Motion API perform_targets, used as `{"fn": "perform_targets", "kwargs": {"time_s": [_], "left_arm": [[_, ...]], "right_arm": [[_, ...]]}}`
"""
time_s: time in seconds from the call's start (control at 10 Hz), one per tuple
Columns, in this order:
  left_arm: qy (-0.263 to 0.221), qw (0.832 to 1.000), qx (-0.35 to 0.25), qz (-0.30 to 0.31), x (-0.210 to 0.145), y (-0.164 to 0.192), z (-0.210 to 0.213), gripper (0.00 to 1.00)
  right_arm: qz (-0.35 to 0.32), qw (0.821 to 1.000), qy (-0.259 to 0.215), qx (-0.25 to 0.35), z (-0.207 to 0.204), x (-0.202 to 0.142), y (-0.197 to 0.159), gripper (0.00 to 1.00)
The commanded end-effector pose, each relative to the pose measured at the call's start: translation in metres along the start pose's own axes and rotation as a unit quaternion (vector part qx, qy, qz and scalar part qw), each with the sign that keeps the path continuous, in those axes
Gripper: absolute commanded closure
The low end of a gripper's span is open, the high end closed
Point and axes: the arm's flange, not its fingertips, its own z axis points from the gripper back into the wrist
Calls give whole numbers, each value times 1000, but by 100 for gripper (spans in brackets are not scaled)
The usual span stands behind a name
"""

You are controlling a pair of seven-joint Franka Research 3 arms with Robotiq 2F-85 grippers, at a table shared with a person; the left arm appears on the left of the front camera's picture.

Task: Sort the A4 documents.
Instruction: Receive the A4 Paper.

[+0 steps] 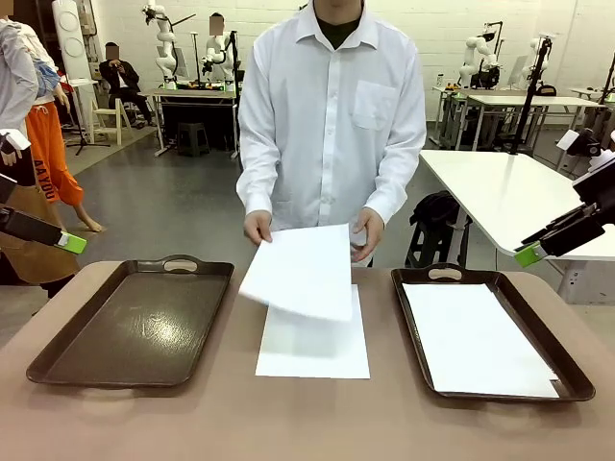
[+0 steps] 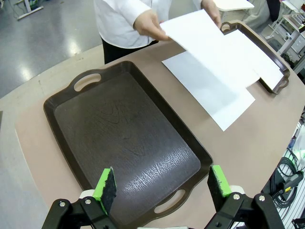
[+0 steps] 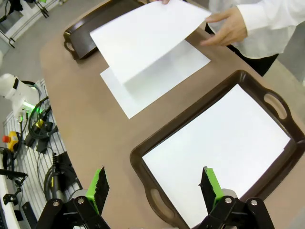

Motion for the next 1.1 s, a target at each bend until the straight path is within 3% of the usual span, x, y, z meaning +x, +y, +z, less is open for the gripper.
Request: {"fn": "perform_targets", "kwargs": {"time_s": [0.0, 1.0], "left_arm": [[-6, 1000, -9, -6, -2, 2, -1, 0], [-6, 1000, -9, -6, -2, 2, -1, 0]], "right_arm": [[2, 1000, -3, 2, 1, 0, 1, 0], [2, 1000, -3, 2, 1, 0, 1, 0]]}}
